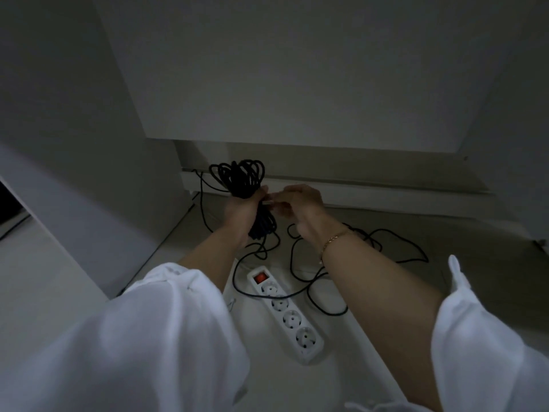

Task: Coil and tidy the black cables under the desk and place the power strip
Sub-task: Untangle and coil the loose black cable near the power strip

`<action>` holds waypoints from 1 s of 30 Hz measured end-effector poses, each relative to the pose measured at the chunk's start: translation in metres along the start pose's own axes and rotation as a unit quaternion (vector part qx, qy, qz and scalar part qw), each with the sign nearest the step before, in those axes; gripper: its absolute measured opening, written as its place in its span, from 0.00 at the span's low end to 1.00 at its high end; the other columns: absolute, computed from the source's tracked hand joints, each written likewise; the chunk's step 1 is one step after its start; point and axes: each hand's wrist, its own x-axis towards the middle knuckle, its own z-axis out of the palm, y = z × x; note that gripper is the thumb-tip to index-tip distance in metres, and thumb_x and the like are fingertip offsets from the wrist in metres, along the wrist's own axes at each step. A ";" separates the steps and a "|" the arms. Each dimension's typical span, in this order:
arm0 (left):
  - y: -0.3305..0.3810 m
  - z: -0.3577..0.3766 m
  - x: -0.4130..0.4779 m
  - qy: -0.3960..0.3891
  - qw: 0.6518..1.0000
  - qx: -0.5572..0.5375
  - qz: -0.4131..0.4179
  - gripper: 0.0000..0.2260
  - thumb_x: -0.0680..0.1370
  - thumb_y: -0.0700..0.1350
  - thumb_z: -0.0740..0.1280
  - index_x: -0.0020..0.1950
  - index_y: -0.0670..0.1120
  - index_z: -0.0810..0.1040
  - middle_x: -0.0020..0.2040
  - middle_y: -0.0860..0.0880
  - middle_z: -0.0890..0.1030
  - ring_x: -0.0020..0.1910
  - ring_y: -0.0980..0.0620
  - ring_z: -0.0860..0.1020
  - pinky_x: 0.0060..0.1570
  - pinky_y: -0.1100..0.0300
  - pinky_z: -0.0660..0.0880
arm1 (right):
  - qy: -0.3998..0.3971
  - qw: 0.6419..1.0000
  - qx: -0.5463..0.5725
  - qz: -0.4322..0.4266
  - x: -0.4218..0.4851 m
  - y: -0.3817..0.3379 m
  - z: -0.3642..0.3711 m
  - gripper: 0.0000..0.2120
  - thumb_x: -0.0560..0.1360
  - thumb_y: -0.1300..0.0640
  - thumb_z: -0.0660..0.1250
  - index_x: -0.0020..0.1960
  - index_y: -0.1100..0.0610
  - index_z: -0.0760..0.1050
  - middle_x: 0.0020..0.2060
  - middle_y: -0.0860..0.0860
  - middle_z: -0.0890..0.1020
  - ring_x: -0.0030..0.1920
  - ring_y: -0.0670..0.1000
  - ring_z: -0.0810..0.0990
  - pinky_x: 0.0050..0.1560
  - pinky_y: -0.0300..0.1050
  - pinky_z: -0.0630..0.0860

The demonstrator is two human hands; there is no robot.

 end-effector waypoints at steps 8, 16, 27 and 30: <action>0.002 -0.004 0.001 -0.028 0.999 -0.032 -0.006 0.06 0.75 0.45 0.70 0.42 0.43 0.77 0.34 0.48 0.78 0.32 0.53 0.77 0.32 0.64 0.77 | -0.129 0.967 0.031 0.219 -0.004 0.017 0.013 0.24 0.78 0.39 0.53 0.48 0.60 0.73 0.48 0.58 0.78 0.57 0.55 0.76 0.55 0.48 0.76; -0.003 -0.017 -0.003 -0.128 0.987 -0.018 -0.098 0.09 0.76 0.45 0.68 0.37 0.45 0.74 0.21 0.53 0.74 0.19 0.58 0.71 0.22 0.68 0.68 | -0.034 0.976 0.124 0.178 0.019 0.034 0.017 0.10 0.79 0.63 0.59 0.39 0.62 0.74 0.30 0.56 0.80 0.30 0.50 0.80 0.41 0.43 0.76; -0.019 -0.036 0.012 -0.077 0.995 0.007 -0.069 0.10 0.76 0.47 0.69 0.37 0.45 0.75 0.26 0.50 0.74 0.23 0.56 0.71 0.30 0.61 0.69 | -0.009 0.999 0.011 0.046 0.015 0.023 0.010 0.12 0.79 0.64 0.59 0.38 0.60 0.73 0.33 0.55 0.76 0.30 0.48 0.74 0.27 0.36 0.74; -0.019 -0.030 0.009 -0.083 0.994 -0.017 -0.063 0.09 0.76 0.49 0.68 0.40 0.44 0.77 0.31 0.49 0.75 0.26 0.56 0.73 0.32 0.62 0.71 | -0.022 0.999 -0.020 0.015 0.012 0.025 0.020 0.10 0.79 0.65 0.57 0.51 0.66 0.77 0.43 0.58 0.80 0.33 0.47 0.75 0.33 0.35 0.75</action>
